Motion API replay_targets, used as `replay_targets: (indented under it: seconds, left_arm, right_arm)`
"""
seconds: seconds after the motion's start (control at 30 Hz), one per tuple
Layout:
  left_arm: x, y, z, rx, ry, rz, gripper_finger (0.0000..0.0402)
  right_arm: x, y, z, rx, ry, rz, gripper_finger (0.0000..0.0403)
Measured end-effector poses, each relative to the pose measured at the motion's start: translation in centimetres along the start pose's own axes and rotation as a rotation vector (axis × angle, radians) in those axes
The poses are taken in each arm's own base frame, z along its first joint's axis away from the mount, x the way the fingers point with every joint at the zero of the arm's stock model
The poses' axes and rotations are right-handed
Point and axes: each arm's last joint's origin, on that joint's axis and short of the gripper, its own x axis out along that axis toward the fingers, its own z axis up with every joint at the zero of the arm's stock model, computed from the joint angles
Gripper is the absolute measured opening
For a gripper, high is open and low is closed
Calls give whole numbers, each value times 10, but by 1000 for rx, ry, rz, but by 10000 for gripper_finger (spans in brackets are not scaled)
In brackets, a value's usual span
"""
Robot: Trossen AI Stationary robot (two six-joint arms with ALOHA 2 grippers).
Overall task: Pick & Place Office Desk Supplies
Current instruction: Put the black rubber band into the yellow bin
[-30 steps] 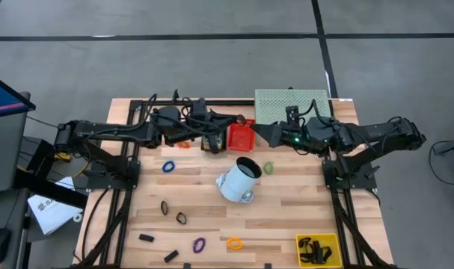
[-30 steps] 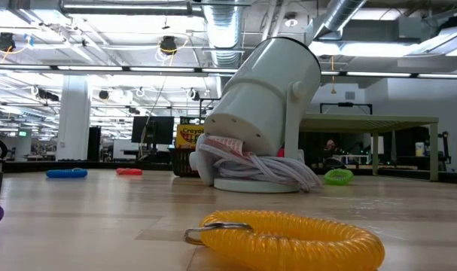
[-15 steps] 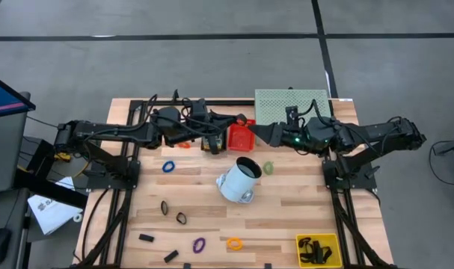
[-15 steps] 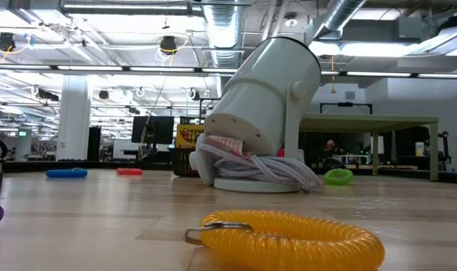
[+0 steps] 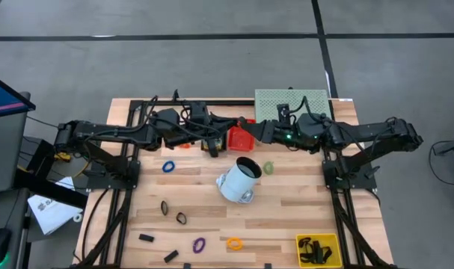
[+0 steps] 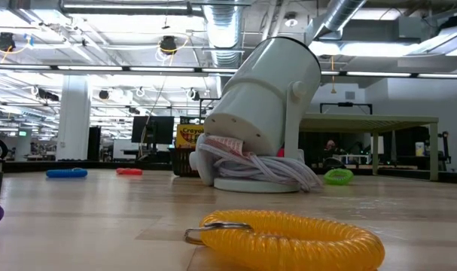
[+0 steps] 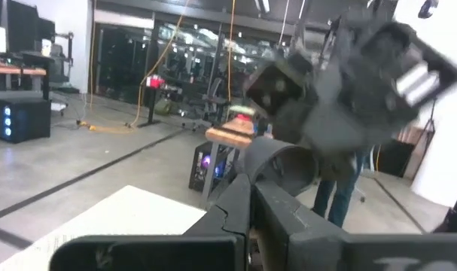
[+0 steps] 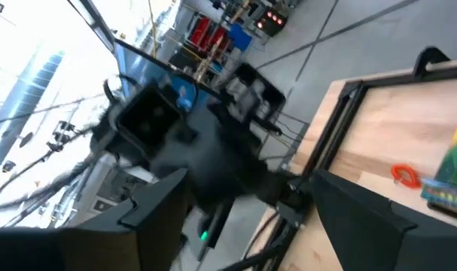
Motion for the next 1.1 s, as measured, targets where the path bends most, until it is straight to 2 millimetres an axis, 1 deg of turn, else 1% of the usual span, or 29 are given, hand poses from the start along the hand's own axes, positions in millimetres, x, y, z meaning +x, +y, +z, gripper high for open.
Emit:
replay_targets:
  seconds: [0.07, 0.13, 0.27, 0.37, 0.57, 0.7, 0.73, 0.9, 1.1]
  left_arm:
    - [0, -1, -3, 6, 22, 15, 1]
    - [-1, -2, -3, 6, 23, 14, 1]
    - [-1, -3, -3, 5, 23, 12, 1]
    - [-1, -4, -3, 5, 23, 12, 1]
    - [-1, -4, -3, 5, 23, 12, 1]
    - [-1, -4, -3, 5, 23, 11, 1]
    - [-1, -4, -3, 5, 23, 11, 1]
    - [-1, -5, -4, -6, 33, -44, 13]
    - [-5, -9, -1, -41, 55, -186, 53]
  right_arm:
    - [0, 1, 1, -8, -7, 8, 270]
    - [0, 1, 3, -9, -8, 9, 254]
    - [2, 1, 3, -10, 38, 42, 194]
    - [6, 0, 0, -14, 46, 45, 150]
    - [6, 1, 0, -40, 43, 51, 89]
    - [6, 1, 0, -61, 38, 59, 20]
    - [6, 1, 0, -65, 38, 59, 11]
    - [6, 1, 0, -73, 30, 52, 5]
    - [4, -2, 1, -100, 16, 4, 4]
